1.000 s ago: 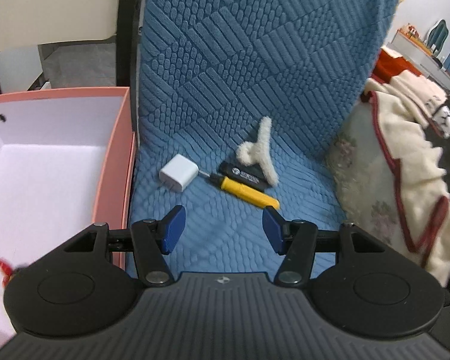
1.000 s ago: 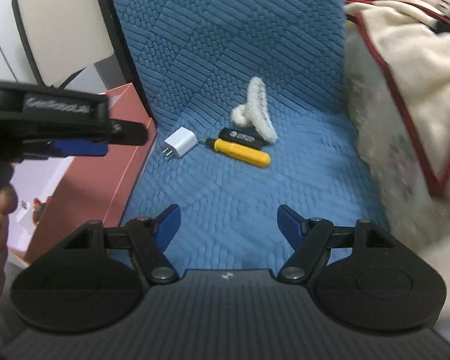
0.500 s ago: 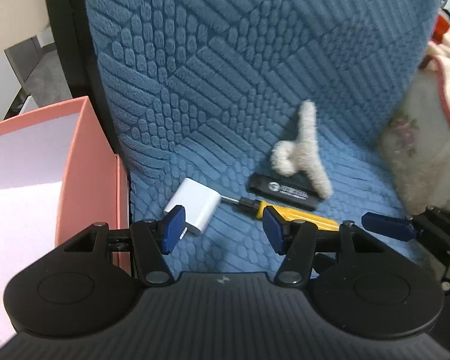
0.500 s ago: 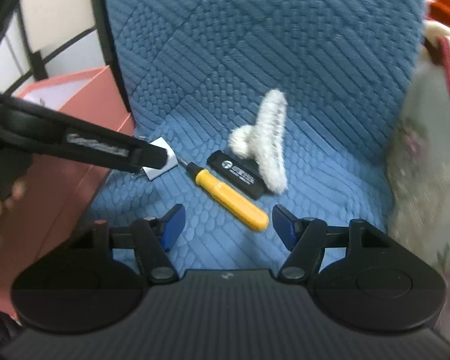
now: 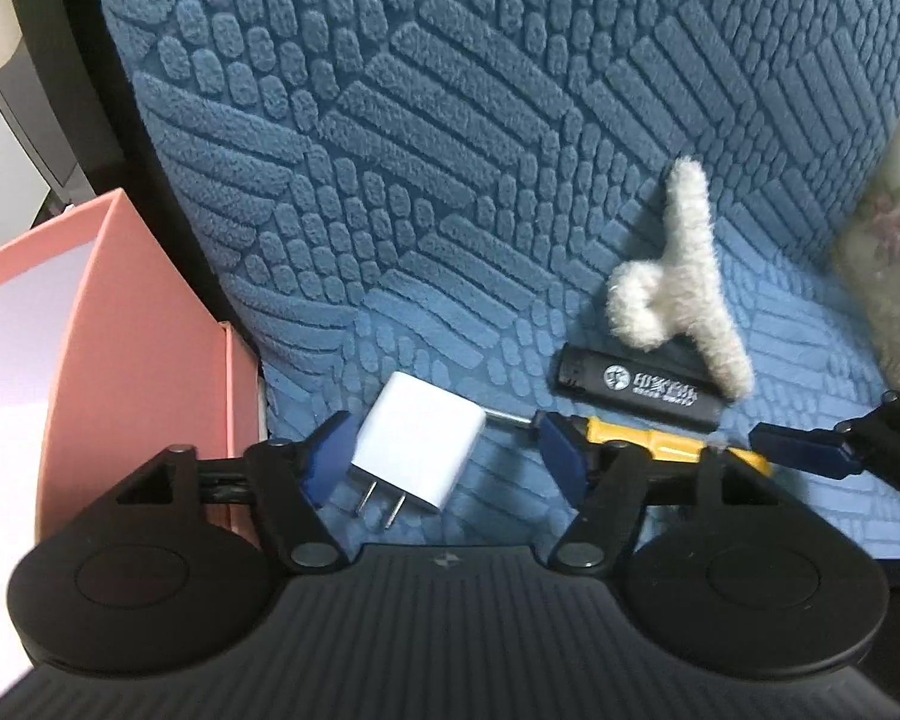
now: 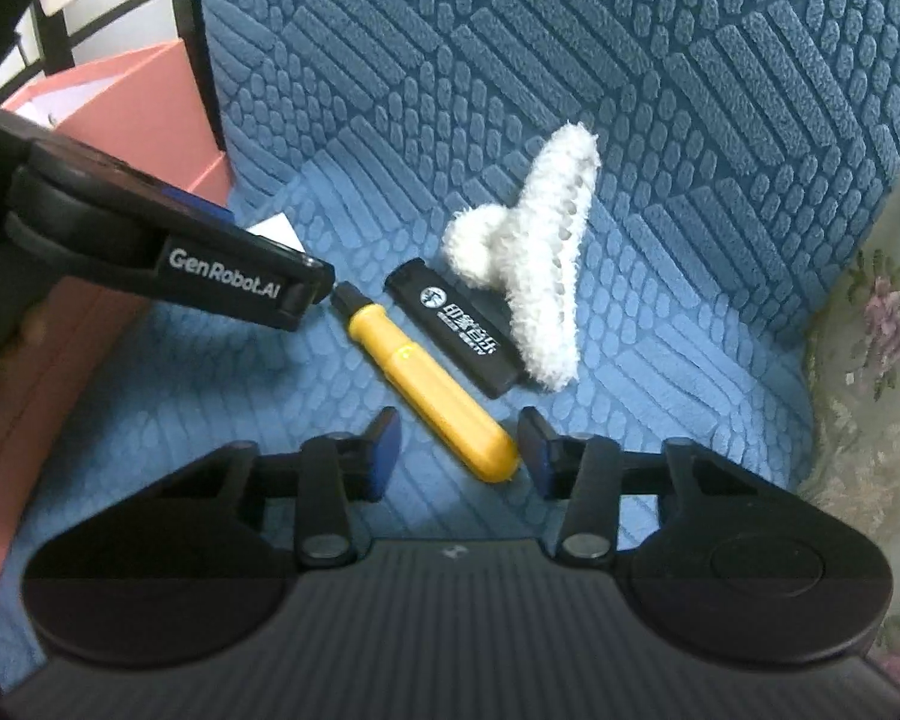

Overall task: Organize rigid objects
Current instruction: 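Close the right gripper on the yellow screwdriver handle and lift it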

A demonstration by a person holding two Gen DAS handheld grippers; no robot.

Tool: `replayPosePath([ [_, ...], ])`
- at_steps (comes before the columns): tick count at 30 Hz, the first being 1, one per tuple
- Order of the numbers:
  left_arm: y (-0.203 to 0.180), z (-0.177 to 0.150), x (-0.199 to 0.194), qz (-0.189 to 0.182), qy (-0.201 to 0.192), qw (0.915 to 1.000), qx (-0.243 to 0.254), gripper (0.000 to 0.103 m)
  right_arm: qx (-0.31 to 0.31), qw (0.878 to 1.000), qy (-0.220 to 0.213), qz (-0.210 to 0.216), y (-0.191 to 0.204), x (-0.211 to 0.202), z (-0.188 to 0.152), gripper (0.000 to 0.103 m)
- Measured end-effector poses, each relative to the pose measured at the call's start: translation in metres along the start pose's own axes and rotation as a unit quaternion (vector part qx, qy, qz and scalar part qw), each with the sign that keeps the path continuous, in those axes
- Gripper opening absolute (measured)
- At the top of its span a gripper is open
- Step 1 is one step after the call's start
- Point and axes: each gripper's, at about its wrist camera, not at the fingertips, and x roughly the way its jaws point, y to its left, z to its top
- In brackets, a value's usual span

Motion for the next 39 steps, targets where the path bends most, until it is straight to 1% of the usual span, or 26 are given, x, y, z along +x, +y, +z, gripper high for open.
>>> replayPosePath([
  [1, 0.0, -0.001, 0.003, 0.004, 0.0, 1.0, -0.001, 0.077, 0.0, 1.0, 0.005, -0.002, 0.0, 0.002, 0.0, 0.039],
  [4, -0.001, -0.004, 0.01, 0.008, 0.004, 1.0, 0.001, 0.078, 0.006, 1.0, 0.006, -0.003, -0.002, 0.001, 0.001, 0.036],
  [8, 0.0, -0.009, 0.019, 0.007, 0.018, 0.9998, 0.003, 0.077, 0.003, 1.0, 0.005, -0.002, -0.002, 0.0, 0.002, 0.035],
  [10, 0.002, -0.011, 0.019, 0.007, 0.01, 0.9999, -0.002, 0.073, 0.001, 1.0, 0.004, -0.003, -0.002, 0.0, 0.002, 0.035],
  [12, 0.004, -0.012, 0.019, 0.011, 0.006, 0.9999, -0.005, 0.063, 0.002, 1.0, 0.005, -0.003, -0.001, 0.002, 0.003, 0.035],
  [14, 0.007, -0.014, 0.019, 0.015, 0.003, 0.9998, -0.01, 0.057, 0.0, 1.0, 0.007, -0.001, -0.001, 0.002, 0.004, 0.033],
  [18, 0.013, -0.018, 0.014, 0.008, -0.002, 0.9996, -0.029, 0.051, -0.008, 1.0, 0.01, 0.0, 0.003, 0.0, 0.002, 0.031],
  [22, 0.018, -0.025, 0.001, 0.004, -0.008, 0.9988, -0.048, 0.049, -0.012, 1.0, 0.011, 0.0, 0.008, -0.002, -0.001, 0.028],
  [26, 0.016, -0.039, -0.017, -0.001, -0.011, 0.9977, -0.067, 0.048, -0.014, 1.0, 0.014, -0.004, 0.013, -0.006, -0.007, 0.028],
  [28, 0.015, -0.047, -0.024, -0.003, -0.011, 0.9976, -0.069, 0.048, -0.001, 1.0, 0.018, 0.0, 0.013, -0.01, -0.01, 0.028],
  [33, 0.014, -0.066, -0.046, 0.001, -0.018, 0.9976, -0.067, 0.048, 0.003, 1.0, 0.026, -0.006, 0.022, -0.026, -0.016, 0.027],
  [36, 0.015, -0.077, -0.057, -0.013, -0.017, 0.9973, -0.071, 0.048, 0.0, 0.999, 0.034, -0.012, 0.026, -0.036, -0.019, 0.025],
  [39, 0.02, -0.092, -0.062, -0.026, -0.015, 0.9957, -0.087, 0.048, 0.008, 0.999, 0.045, -0.016, 0.035, -0.045, -0.021, 0.023],
])
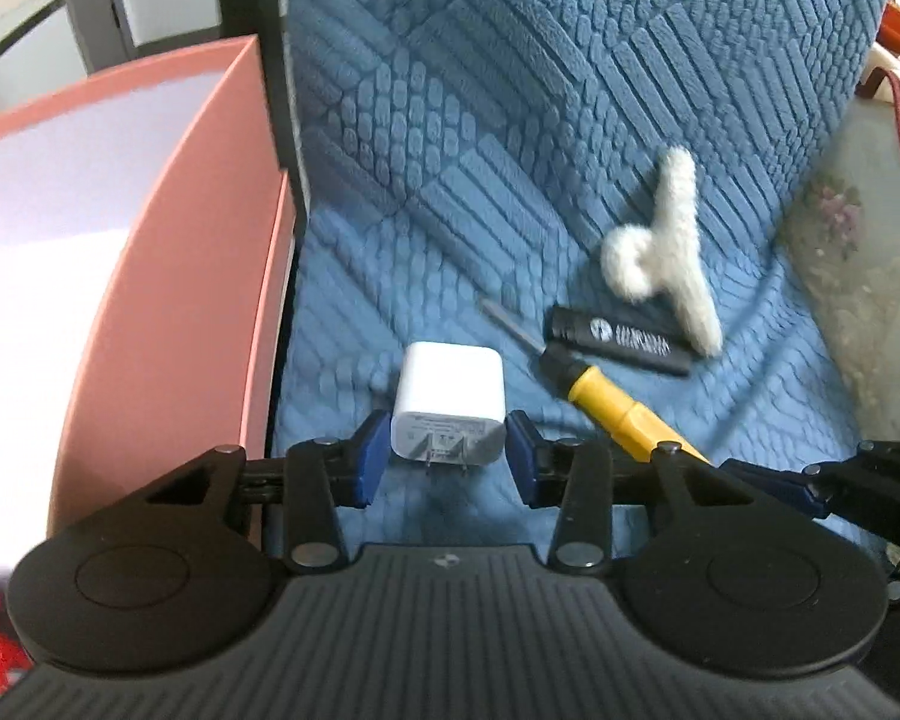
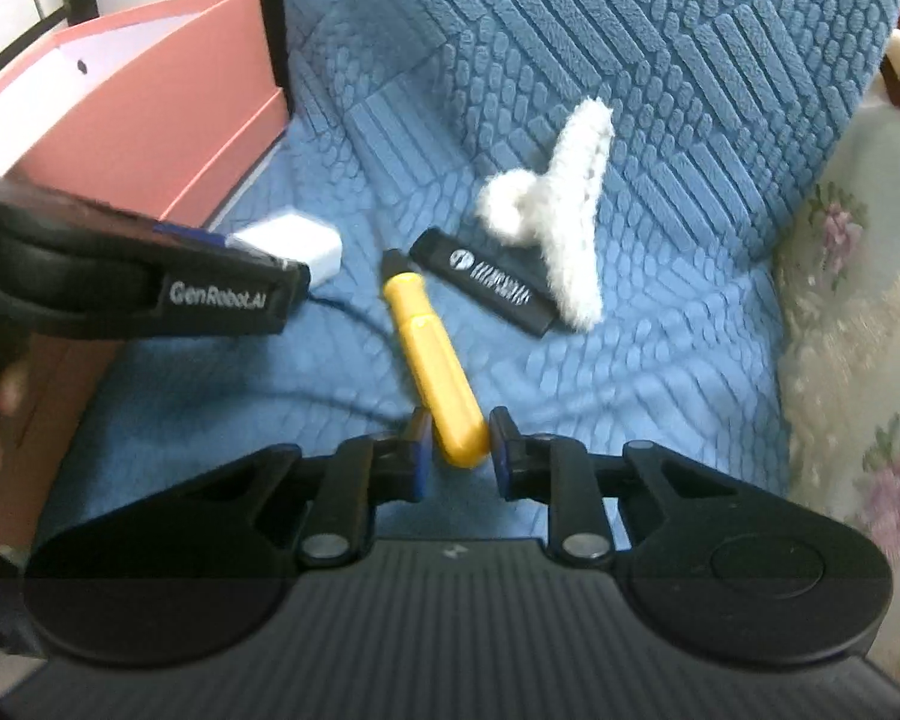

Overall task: Organize rigid objects
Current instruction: 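Close the right gripper on the yellow screwdriver handle and lift it, then close the left gripper on the white charger while the right holds the screwdriver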

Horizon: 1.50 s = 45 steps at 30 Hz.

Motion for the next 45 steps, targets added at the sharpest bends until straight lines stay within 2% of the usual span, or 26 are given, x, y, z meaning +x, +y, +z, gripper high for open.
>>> replayPosePath([
  [3, 0.009, -0.011, -0.006, -0.014, -0.001, 0.9997, -0.02, 0.048, 0.012, 1.0, 0.005, 0.009, 0.008, -0.008, -0.001, 0.022],
  [12, 0.008, -0.037, -0.028, -0.057, -0.001, 0.9978, -0.033, 0.048, 0.015, 0.999, 0.017, -0.041, 0.032, -0.049, -0.037, 0.021],
  [20, -0.006, -0.074, -0.048, -0.086, 0.018, 0.9961, -0.01, 0.048, 0.051, 0.996, 0.016, -0.07, 0.033, -0.085, -0.076, 0.021],
  [28, -0.02, -0.097, -0.055, -0.093, 0.035, 0.9951, 0.005, 0.048, 0.1, 0.992, 0.03, -0.067, 0.019, -0.098, -0.116, 0.021],
  [33, -0.023, -0.101, -0.054, -0.106, 0.058, 0.9924, -0.026, 0.049, 0.118, 0.992, 0.017, -0.043, 0.005, -0.102, -0.119, 0.024],
  [36, -0.026, -0.102, -0.059, -0.098, 0.055, 0.9931, -0.032, 0.053, 0.128, 0.992, -0.003, -0.013, -0.007, -0.107, -0.118, 0.037],
  [38, -0.027, -0.102, -0.063, -0.095, 0.051, 0.9936, -0.032, 0.055, 0.133, 0.991, -0.022, 0.006, -0.014, -0.111, -0.12, 0.055],
  [40, -0.029, -0.102, -0.065, -0.092, 0.049, 0.994, -0.034, 0.056, 0.127, 0.991, -0.035, 0.023, -0.019, -0.11, -0.121, 0.063],
  [42, -0.029, -0.102, -0.065, -0.085, 0.049, 0.9943, -0.04, 0.056, 0.115, 0.992, -0.043, 0.028, -0.021, -0.108, -0.123, 0.063],
  [45, -0.028, -0.104, -0.066, -0.08, 0.051, 0.9942, -0.052, 0.056, 0.112, 0.991, -0.041, 0.062, -0.024, -0.102, -0.122, 0.063],
])
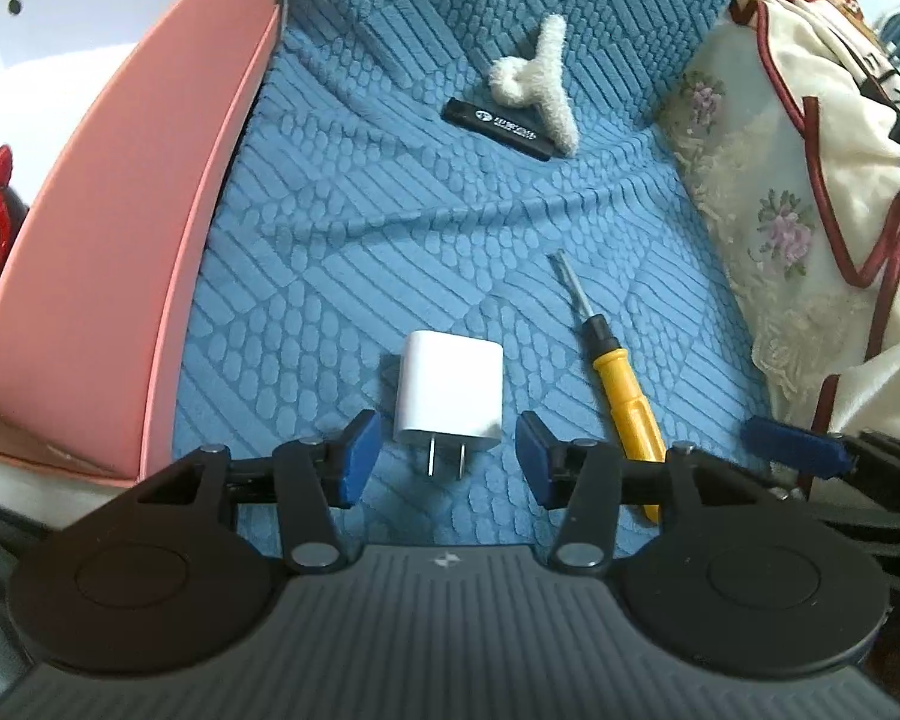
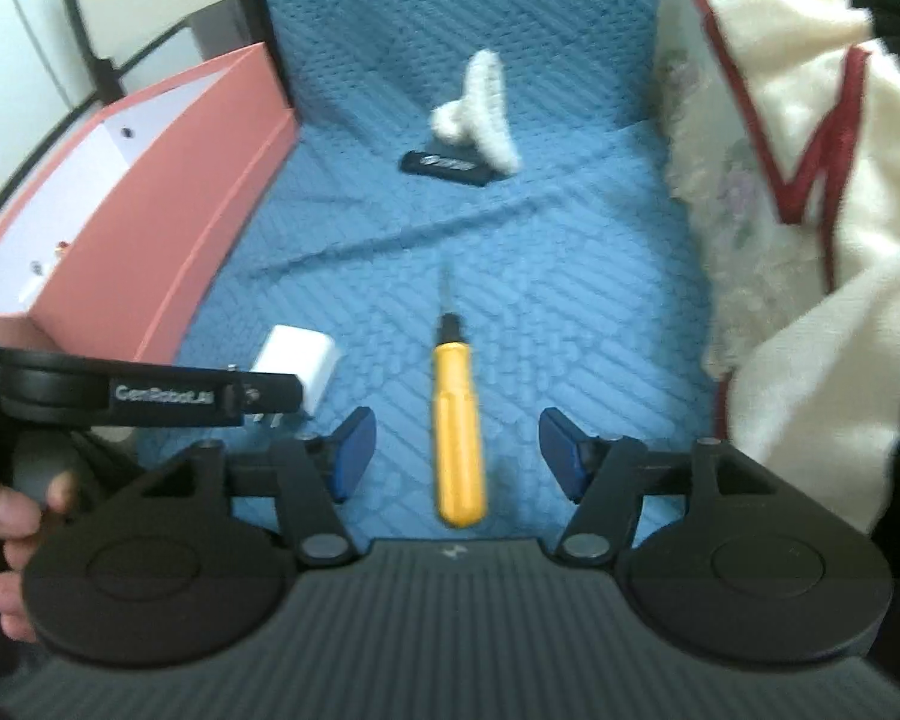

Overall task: Organize rigid objects
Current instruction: 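Close the left gripper on the white charger while the right holds the screwdriver, then lift the white charger and yellow screwdriver and carry both over the pink box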

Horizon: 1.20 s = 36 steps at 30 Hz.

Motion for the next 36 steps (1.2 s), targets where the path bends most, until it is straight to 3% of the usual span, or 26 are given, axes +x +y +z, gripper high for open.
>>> replayPosePath([
  [9, -0.007, 0.003, -0.001, 0.005, -0.014, 0.9999, -0.001, 0.056, -0.007, 0.999, 0.047, -0.004, 0.003, 0.038, 0.012, 0.062],
  [12, -0.007, 0.007, 0.002, 0.006, -0.014, 0.9999, -0.004, 0.056, -0.027, 0.998, 0.052, -0.021, 0.01, 0.049, 0.014, 0.051],
  [14, -0.008, 0.009, 0.005, 0.006, -0.013, 0.9999, -0.006, 0.056, -0.031, 0.997, 0.054, -0.039, 0.011, 0.054, 0.013, 0.035],
  [17, -0.015, 0.01, 0.01, 0.018, -0.013, 0.9997, 0.011, 0.056, -0.023, 0.997, 0.058, -0.038, 0.007, 0.06, 0.014, 0.028],
  [23, -0.017, 0.016, 0.021, 0.034, -0.009, 0.9992, 0.02, 0.056, -0.034, 0.997, 0.049, -0.047, 0.009, 0.065, 0.017, 0.021],
  [27, -0.019, 0.017, 0.033, 0.048, 0.007, 0.9985, 0.026, 0.054, -0.01, 0.998, 0.045, -0.042, 0.004, 0.065, 0.019, 0.021],
  [36, -0.021, 0.026, 0.028, 0.059, -0.002, 0.9978, 0.03, 0.048, 0.015, 0.998, 0.037, -0.041, -0.006, 0.051, 0.026, 0.021],
])
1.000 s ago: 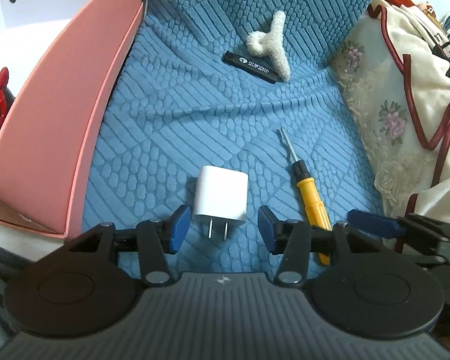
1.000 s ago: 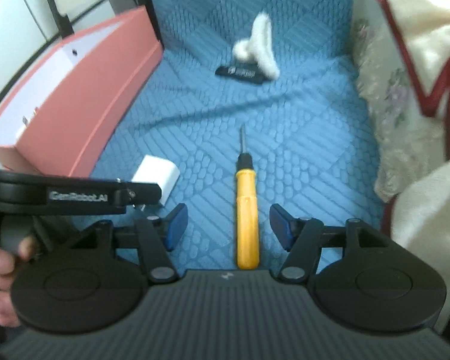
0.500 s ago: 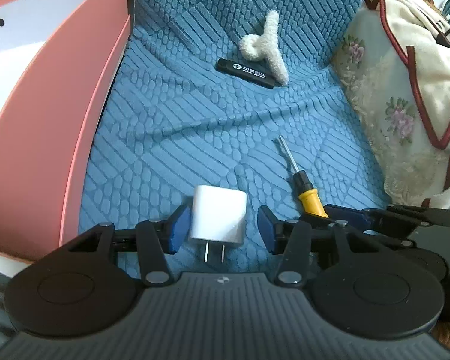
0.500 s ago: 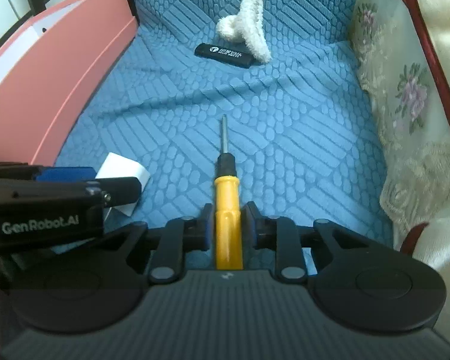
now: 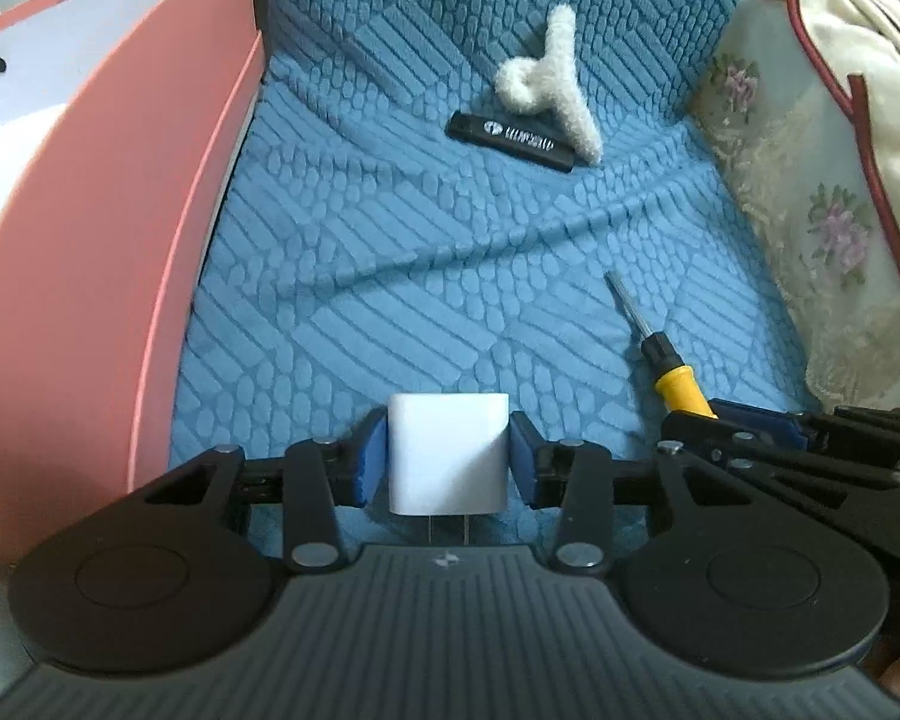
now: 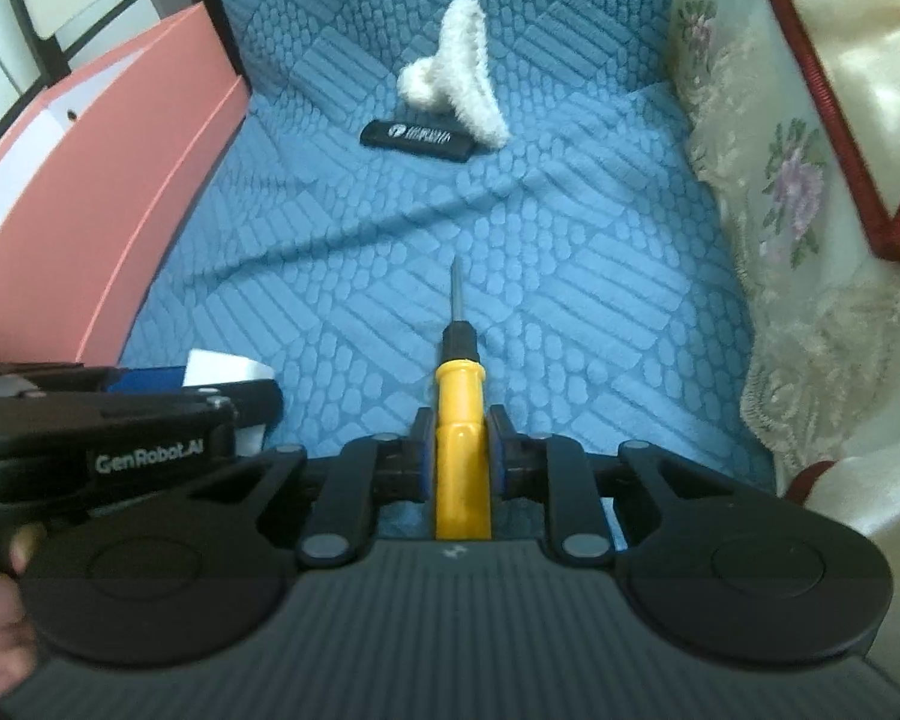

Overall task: Organize rigid objects
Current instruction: 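Lift the white charger and yellow screwdriver and carry both over the pink box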

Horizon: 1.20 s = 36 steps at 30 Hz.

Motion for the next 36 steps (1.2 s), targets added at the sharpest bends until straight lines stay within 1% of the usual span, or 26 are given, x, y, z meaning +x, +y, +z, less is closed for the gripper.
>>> replayPosePath([
  [4, 0.004, 0.006, -0.016, -0.015, -0.009, 0.9998, -0.009, 0.048, 0.012, 1.0, -0.011, 0.0, -0.005, -0.014, 0.003, 0.021],
  [9, 0.007, 0.013, -0.043, -0.025, -0.028, 0.9993, -0.004, 0.048, 0.019, 0.999, -0.031, -0.001, -0.005, -0.038, 0.005, 0.021],
  [18, 0.011, 0.021, -0.092, -0.054, -0.059, 0.9968, -0.001, 0.048, 0.006, 0.997, -0.072, 0.001, 0.021, -0.084, 0.0, 0.021],
  [22, 0.013, 0.017, -0.115, -0.063, -0.069, 0.9956, 0.009, 0.048, 0.002, 0.996, -0.087, 0.001, 0.031, -0.105, -0.005, 0.021],
  [29, 0.027, 0.01, -0.15, -0.074, -0.09, 0.9932, 0.006, 0.048, -0.001, 0.994, -0.106, 0.003, 0.048, -0.131, -0.013, 0.021],
  [36, 0.05, 0.002, -0.179, -0.079, -0.109, 0.9909, -0.013, 0.048, -0.023, 0.992, -0.124, 0.02, 0.076, -0.149, -0.015, 0.021],
])
